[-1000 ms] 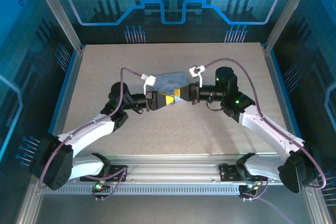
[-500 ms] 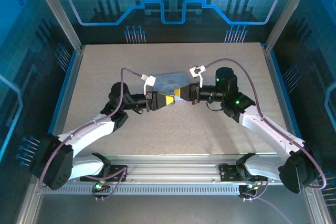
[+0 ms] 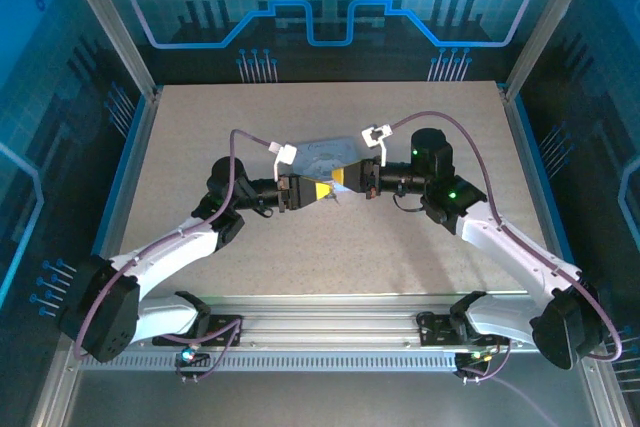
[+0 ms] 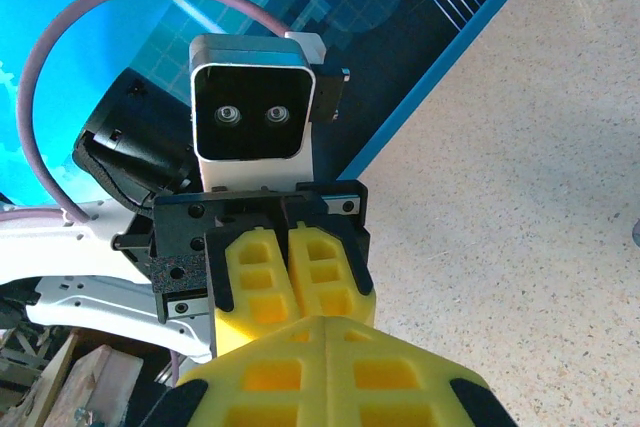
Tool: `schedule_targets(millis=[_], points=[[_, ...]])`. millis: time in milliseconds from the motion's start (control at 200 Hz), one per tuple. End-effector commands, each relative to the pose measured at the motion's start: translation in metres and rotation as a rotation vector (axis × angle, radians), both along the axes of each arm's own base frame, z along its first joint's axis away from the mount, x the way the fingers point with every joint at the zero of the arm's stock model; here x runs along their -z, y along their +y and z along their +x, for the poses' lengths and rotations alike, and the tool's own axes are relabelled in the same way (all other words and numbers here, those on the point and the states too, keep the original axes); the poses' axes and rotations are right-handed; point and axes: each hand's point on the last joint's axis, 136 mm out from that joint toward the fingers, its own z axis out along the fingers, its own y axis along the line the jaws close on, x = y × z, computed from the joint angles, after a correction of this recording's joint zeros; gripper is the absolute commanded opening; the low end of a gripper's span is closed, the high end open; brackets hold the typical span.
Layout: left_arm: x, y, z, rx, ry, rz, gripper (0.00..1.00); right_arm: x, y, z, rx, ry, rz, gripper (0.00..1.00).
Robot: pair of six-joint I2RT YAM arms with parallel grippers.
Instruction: Unlock the padlock with the key
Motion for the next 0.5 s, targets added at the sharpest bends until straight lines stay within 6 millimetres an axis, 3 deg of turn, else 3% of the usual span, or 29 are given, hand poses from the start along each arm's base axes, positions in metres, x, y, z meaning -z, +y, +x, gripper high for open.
schedule_targets(millis=[0, 230, 495], points=[[0.0040, -0.0011, -0.0055, 0.019, -0.010, 0.007, 0.06, -0.0070, -0.0047, 0.0020, 0.021, -0.025, 0.019, 0.00], [0.0027, 0.0000, -0.0054, 0.009, -0.022, 0.008, 0.00, -0.0038, -0.0042, 0.0009, 0.013, -0.017, 0.016, 0.00], [0.0004, 0.0018, -0.0047, -0.010, -0.042, 0.013, 0.00, -0.0048, -0.0050, -0.0017, 0.010, -0.023, 0.014, 0.00]])
